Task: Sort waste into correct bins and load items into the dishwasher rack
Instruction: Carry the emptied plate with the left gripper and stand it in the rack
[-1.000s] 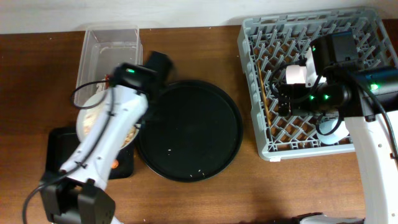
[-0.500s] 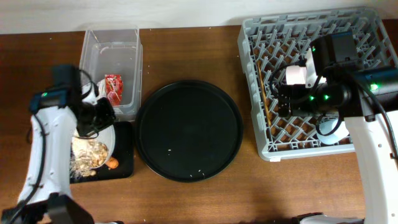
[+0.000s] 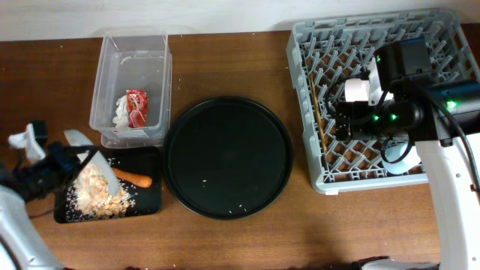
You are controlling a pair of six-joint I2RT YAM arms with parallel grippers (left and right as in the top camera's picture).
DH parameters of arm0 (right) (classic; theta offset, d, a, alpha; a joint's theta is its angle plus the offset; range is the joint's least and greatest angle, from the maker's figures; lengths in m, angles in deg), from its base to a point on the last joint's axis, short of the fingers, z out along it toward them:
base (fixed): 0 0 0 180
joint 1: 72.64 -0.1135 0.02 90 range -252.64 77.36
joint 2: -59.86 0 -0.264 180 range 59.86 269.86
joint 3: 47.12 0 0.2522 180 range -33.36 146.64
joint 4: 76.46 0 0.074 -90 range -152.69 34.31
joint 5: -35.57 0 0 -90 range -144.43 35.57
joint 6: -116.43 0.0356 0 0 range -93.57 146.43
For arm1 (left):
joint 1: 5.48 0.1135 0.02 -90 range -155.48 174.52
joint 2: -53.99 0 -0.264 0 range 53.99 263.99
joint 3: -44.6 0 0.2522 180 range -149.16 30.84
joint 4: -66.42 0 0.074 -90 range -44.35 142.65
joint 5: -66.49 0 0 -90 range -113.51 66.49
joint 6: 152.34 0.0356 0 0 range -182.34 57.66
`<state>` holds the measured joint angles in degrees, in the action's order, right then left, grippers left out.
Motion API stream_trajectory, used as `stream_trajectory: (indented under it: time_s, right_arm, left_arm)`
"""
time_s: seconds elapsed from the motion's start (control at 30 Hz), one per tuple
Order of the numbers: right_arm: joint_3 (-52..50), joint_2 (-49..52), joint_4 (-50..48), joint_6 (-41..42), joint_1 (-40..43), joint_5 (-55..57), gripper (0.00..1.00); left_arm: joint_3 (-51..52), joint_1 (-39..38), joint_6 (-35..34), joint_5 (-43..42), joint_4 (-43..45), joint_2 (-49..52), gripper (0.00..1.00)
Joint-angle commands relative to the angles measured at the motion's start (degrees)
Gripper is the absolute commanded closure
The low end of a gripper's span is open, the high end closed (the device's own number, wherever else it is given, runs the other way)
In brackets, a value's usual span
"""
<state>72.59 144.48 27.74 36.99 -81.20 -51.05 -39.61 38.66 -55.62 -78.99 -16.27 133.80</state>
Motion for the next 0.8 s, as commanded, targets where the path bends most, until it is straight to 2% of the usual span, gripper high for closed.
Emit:
stream_trajectory:
  time_s: [0.0,0.1,0.3,0.37,0.43,0.47,0.5,0.53,0.57,0.6,0.67,0.77]
  right_arm:
    - [0.11,0.09,-0.04,0.48,-0.02,-0.13,0.02]
    - [0.13,0.09,-0.02,0.48,-0.02,-0.13,0.02]
    - [0.11,0.09,-0.02,0.48,-0.02,-0.13,0.02]
    - [0.13,0.09,-0.26,0.48,-0.02,-0.15,0.02]
    - [0.13,0.09,-0.26,0.5,-0.02,-0.15,0.02]
    - [0.13,0.09,-0.26,1.18,-0.02,-0.15,0.02]
    - [0.13,0.09,-0.22,2.75,0.0,-0.13,0.02]
    - [0.13,0.09,-0.26,7.23,0.07,-0.11,0.02]
    - [0.13,0.09,-0.37,8.5,0.39,-0.13,0.02]
    - [0.13,0.09,-0.17,10.45,1.46,-0.15,0.02]
    - [0.13,0.07,1.51,13.09,4.76,-0.2,0.02]
    - [0.13,-0.15,3.78,13.81,9.57,-0.74,0.02]
  left_arm:
    - [2.19,8.04,11.76,-13.29,-3.61,-1.05,1.0]
    - [6.08,12.79,15.74,-17.0,-4.96,-1.05,1.0]
    - [5.97,12.5,15.89,-19.32,-5.29,-5.66,1.0]
    - [4.35,8.98,15.87,-19.08,-4.98,-9.05,1.0]
    - [1.16,-0.09,11.58,-16.65,-0.55,-11.72,1.0]
    - [-0.35,-7.5,3.32,-14.82,7.93,-12.44,1.0]
    - [-0.66,-11.39,-1.86,-13.75,13.99,-12.46,1.0]
    - [-0.66,-20.31,-14.36,-10.4,29.64,-11.93,1.0]
    - [-0.66,-25.24,-21.03,-8.92,38.82,-11.13,1.0]
    - [-0.66,-32.85,-29.99,-7.54,53.29,-8.94,1.0]
    - [-0.66,-44.19,-44.06,-5.9,76.56,-1.66,1.0]
    - [-0.76,-53.68,-58.07,-5.88,100.02,10.84,1.0]
